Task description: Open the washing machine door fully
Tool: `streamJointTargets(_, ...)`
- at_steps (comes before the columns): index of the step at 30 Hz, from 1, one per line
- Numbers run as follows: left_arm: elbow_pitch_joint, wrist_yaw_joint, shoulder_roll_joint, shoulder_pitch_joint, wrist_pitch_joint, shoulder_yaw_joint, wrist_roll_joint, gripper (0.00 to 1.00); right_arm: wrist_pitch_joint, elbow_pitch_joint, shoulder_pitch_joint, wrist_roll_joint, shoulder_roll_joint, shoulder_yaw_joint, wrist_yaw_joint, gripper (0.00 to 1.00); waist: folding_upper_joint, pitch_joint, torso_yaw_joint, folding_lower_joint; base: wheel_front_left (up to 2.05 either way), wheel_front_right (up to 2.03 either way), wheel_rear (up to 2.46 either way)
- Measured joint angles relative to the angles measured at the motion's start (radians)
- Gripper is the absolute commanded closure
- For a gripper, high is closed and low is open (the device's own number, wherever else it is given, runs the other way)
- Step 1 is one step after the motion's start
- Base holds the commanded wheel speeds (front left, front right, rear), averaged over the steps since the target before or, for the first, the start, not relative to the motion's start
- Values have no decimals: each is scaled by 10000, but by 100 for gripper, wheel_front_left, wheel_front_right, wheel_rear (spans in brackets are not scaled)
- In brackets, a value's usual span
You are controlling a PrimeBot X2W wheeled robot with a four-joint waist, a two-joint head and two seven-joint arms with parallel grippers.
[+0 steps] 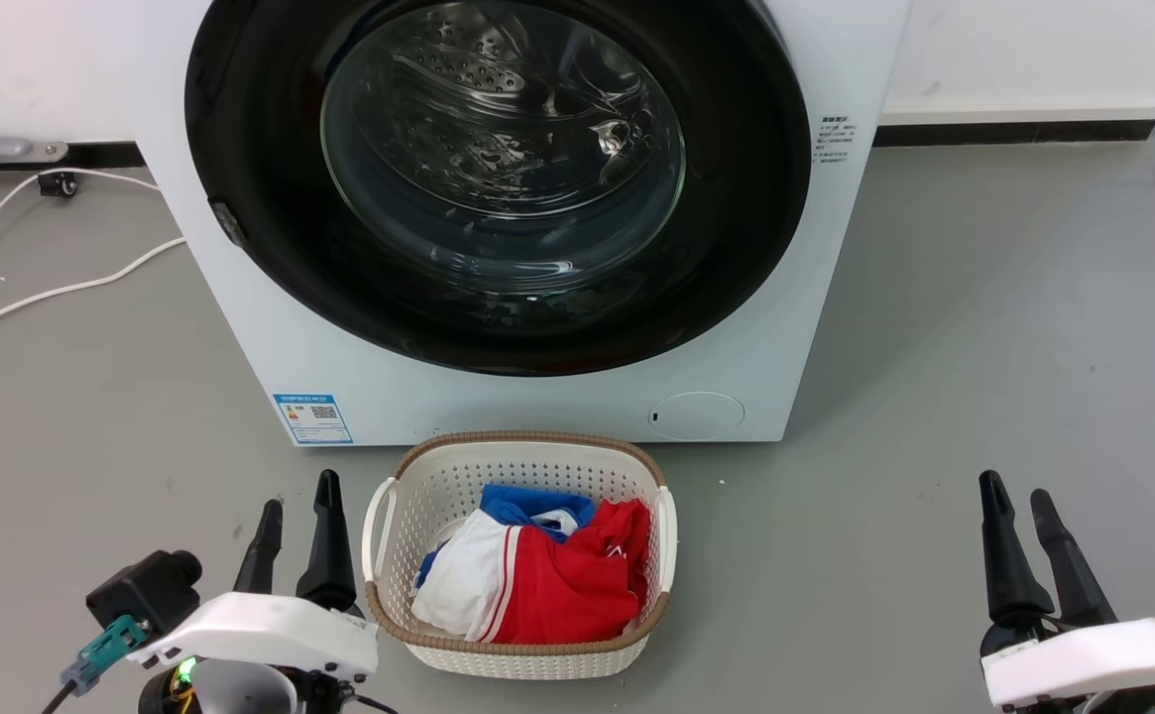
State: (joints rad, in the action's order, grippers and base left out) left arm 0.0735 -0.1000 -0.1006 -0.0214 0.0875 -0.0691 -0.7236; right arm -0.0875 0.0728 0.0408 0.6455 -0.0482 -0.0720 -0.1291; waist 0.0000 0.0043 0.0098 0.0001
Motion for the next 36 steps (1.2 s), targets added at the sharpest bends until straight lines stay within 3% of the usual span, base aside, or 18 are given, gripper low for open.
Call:
streamJointTargets(17,-336,-499,-286,171,483,-667,1831,0,-483,-408,289,-2090,-2,42,0,0,0,-23,37,0,0,0,0)
streamJointTargets(36,-554,-433,-261,374,949,-932,3530,0,-972,-792,586,-3672,-2,86,-2,0,0,-36,86,0,0,0,0)
